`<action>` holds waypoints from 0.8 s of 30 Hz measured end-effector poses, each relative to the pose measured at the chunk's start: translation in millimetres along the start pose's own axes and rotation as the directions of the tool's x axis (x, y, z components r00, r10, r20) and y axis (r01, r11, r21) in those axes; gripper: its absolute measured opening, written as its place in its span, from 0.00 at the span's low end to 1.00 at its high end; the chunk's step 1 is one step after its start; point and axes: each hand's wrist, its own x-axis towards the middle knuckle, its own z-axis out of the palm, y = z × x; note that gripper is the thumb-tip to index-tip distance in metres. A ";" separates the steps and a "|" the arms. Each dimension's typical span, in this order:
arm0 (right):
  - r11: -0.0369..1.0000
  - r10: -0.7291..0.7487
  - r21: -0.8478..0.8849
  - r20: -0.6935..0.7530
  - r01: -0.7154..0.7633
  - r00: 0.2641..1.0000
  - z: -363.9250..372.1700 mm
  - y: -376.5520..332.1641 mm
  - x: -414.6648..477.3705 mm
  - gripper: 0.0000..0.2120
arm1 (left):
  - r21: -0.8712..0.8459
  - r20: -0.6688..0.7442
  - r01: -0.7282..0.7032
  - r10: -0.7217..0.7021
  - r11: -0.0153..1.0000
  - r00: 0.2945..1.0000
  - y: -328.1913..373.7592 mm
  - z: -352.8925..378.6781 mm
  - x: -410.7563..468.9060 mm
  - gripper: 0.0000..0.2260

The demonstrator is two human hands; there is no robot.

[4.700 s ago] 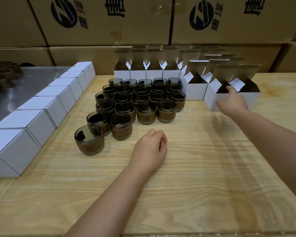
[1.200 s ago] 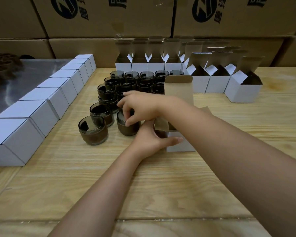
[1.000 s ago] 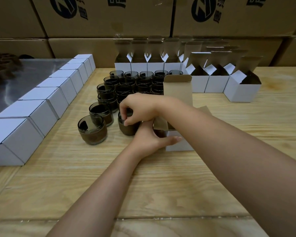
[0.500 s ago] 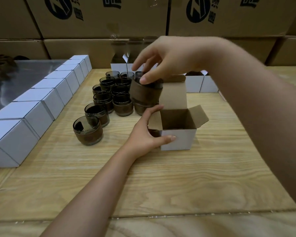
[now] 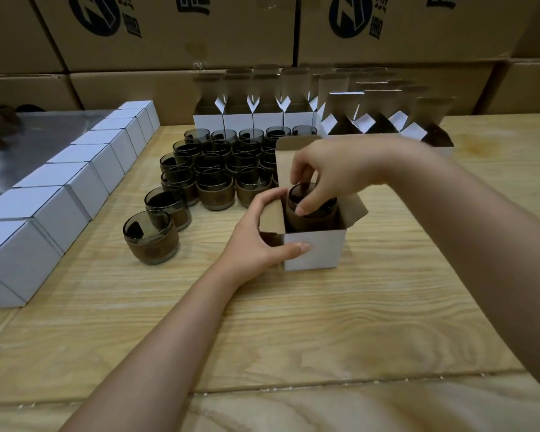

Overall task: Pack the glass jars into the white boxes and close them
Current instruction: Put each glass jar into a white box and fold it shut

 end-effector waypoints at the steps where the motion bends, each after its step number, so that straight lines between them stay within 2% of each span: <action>1: 0.999 0.014 -0.045 -0.028 -0.015 1.000 4.9 -1.7 0.0 0.24 | 0.000 0.000 -0.001 0.001 1.000 1.000 0.1 -0.1 -0.1 0.37; 5: 0.994 -0.001 -0.107 -0.057 -0.005 0.998 18.3 -5.7 -2.0 0.22 | 0.027 -0.003 -0.014 0.014 1.000 1.000 0.0 0.6 0.0 0.38; 8: 0.999 0.024 -0.033 0.010 -0.024 1.000 27.3 -3.1 -2.6 0.18 | 0.045 -0.007 -0.013 0.013 0.999 1.000 0.0 0.7 0.3 0.38; 11: 0.999 0.040 0.010 -0.008 -0.040 0.999 30.1 -2.6 -1.5 0.17 | 0.056 -0.013 -0.017 0.018 0.998 1.000 -1.2 0.8 0.4 0.38; 15: 0.996 0.045 -0.077 -0.030 -0.047 0.999 27.4 -7.0 1.3 0.18 | 0.060 -0.014 -0.019 0.020 0.998 1.000 -1.6 1.0 1.5 0.39; 17: 0.999 0.039 -0.006 -0.109 -0.040 0.993 25.7 -3.8 -0.3 0.18 | 0.053 -0.010 -0.019 0.020 0.998 1.000 -2.4 0.5 1.7 0.38; 18: 0.997 0.033 0.080 -0.214 -0.017 0.976 25.8 -0.1 -1.8 0.15 | 0.050 -0.009 -0.024 0.024 0.998 1.000 -2.9 0.1 1.6 0.38; 19: 0.982 0.047 0.187 -0.367 0.024 0.929 27.6 5.3 -3.5 0.12 | 0.049 -0.009 -0.030 0.031 0.998 0.999 -3.4 -0.3 1.6 0.38; 20: 0.948 0.107 0.308 -0.537 0.076 0.837 31.9 12.7 -5.0 0.07 | 0.048 -0.010 -0.036 0.037 0.998 0.999 -3.8 -0.4 1.6 0.38; 21: 0.886 0.221 0.440 -0.674 0.143 0.705 38.8 21.1 -6.6 0.04 | 0.048 -0.011 -0.039 0.039 0.998 0.999 -4.3 -0.5 1.7 0.37; 22: 0.788 0.368 0.571 -0.738 0.231 0.565 48.3 29.1 -8.2 0.04 | 0.051 -0.011 -0.038 0.039 0.998 0.999 -4.9 -0.5 1.8 0.37; 23: 0.649 0.525 0.686 -0.716 0.328 0.460 59.4 35.4 -9.9 0.07 | 0.056 -0.010 -0.037 0.037 0.998 0.999 -5.6 -0.6 1.9 0.37; 24: 0.487 0.656 0.771 -0.633 0.411 0.410 71.2 39.7 -11.6 0.09 | 0.060 -0.009 -0.035 0.035 0.998 0.999 -6.1 -0.5 2.0 0.37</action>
